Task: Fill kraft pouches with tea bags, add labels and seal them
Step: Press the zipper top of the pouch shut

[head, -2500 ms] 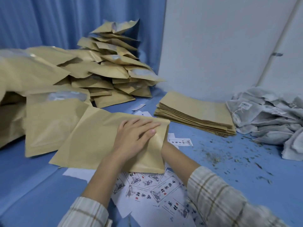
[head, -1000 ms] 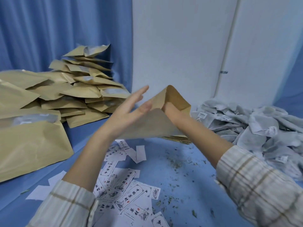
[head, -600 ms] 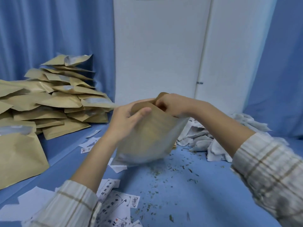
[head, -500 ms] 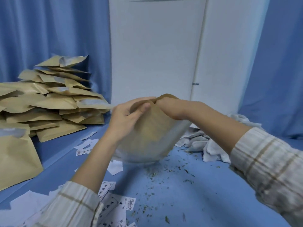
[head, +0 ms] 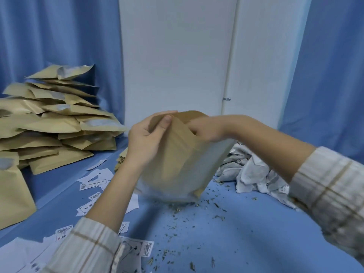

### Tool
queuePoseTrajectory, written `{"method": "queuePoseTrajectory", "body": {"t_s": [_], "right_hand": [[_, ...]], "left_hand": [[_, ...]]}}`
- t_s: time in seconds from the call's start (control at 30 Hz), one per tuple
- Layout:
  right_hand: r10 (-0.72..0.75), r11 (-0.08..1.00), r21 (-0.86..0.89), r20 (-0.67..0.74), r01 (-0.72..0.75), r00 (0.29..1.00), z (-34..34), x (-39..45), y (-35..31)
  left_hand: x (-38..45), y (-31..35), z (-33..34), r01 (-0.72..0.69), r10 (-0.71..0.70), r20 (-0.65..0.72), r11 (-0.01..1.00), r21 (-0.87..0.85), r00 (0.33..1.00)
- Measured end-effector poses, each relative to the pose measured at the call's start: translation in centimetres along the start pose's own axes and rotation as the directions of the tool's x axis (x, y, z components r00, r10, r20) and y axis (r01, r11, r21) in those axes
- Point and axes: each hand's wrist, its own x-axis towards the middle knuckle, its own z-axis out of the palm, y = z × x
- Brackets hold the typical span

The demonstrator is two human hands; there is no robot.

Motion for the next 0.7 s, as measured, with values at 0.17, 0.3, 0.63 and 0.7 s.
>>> {"method": "queuePoseTrajectory", "body": {"t_s": [0.17,0.3,0.63,0.7], "right_hand": [[-0.035,0.998,0.030,-0.421,0.053,0.907,-2.2,-2.7,4.1],[0.049,0.992,0.124,-0.545,0.022,0.837,-0.9,-3.2,6.8],[0.266,0.909,0.413,-0.670,0.050,0.693,0.9,-3.5,10.4],[0.258,0.899,0.428,-0.680,0.086,0.686,1.1,-3.5,10.8]], "left_hand": [[1.6,-0.9,-1.4,0.125,-0.128,-0.169,0.992,-0.030,0.977],[2.5,-1.2,-1.6,0.205,-0.214,-0.178,0.977,-0.066,0.961],[1.5,-2.9,-0.3,0.336,-0.345,-0.021,0.925,-0.175,0.939],[1.6,-3.3,0.0,0.324,-0.334,-0.093,0.940,-0.110,0.938]]}}
